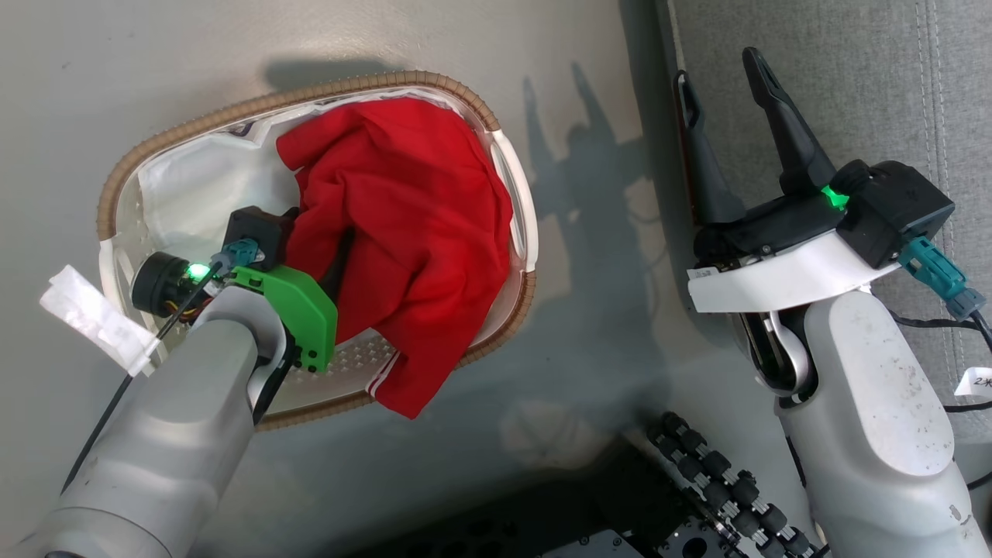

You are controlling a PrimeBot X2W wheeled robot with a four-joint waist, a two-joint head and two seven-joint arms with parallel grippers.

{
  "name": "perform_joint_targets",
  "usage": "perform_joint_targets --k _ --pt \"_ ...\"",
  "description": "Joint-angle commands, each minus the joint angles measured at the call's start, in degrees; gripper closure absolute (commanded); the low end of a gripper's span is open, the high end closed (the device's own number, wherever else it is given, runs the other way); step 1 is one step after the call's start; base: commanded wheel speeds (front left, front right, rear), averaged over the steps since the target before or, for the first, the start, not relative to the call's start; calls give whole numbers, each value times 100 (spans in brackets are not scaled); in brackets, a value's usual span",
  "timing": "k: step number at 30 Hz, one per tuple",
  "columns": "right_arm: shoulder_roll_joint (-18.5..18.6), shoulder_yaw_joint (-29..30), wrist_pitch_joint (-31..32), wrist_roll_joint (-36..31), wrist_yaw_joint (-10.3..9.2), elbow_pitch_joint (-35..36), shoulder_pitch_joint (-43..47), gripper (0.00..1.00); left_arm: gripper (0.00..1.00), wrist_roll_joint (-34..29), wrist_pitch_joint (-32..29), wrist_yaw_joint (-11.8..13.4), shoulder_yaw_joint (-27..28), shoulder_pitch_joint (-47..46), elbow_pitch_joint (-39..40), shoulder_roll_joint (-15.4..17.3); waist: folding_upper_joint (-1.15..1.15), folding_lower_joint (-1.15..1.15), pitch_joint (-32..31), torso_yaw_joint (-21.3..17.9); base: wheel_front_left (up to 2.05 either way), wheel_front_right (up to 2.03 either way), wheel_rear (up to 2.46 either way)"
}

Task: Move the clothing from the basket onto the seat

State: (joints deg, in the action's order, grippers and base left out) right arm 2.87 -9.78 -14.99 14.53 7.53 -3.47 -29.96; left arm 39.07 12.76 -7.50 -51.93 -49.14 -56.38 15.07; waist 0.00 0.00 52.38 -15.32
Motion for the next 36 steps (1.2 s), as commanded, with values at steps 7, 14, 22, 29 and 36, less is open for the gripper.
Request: perform_joint_targets --k 7,14,22,29,36 --pt "13 13 -29 29 -8 24 -32 0 0 652 -128 5 -662 -255 93 142 0 0 56 1 0 0 0" --pt "15 24 -29 -25 -8 -90 -85 0 100 1070 55 5 -1075 -324 41 167 0 0 -41 52 0 0 0" --pt "15 -35 -29 -130 -8 -283 -113 0 100 1499 230 5 -1315 -78 129 173 0 0 -519 106 0 0 0" --pt "16 -5 -29 -197 -8 -488 -4 0 100 1417 249 5 -1050 190 341 156 0 0 -1112 262 0 0 0" --pt "17 74 -29 -239 -8 -760 221 0 100 926 246 5 -422 840 724 139 0 0 -1887 495 0 0 0"
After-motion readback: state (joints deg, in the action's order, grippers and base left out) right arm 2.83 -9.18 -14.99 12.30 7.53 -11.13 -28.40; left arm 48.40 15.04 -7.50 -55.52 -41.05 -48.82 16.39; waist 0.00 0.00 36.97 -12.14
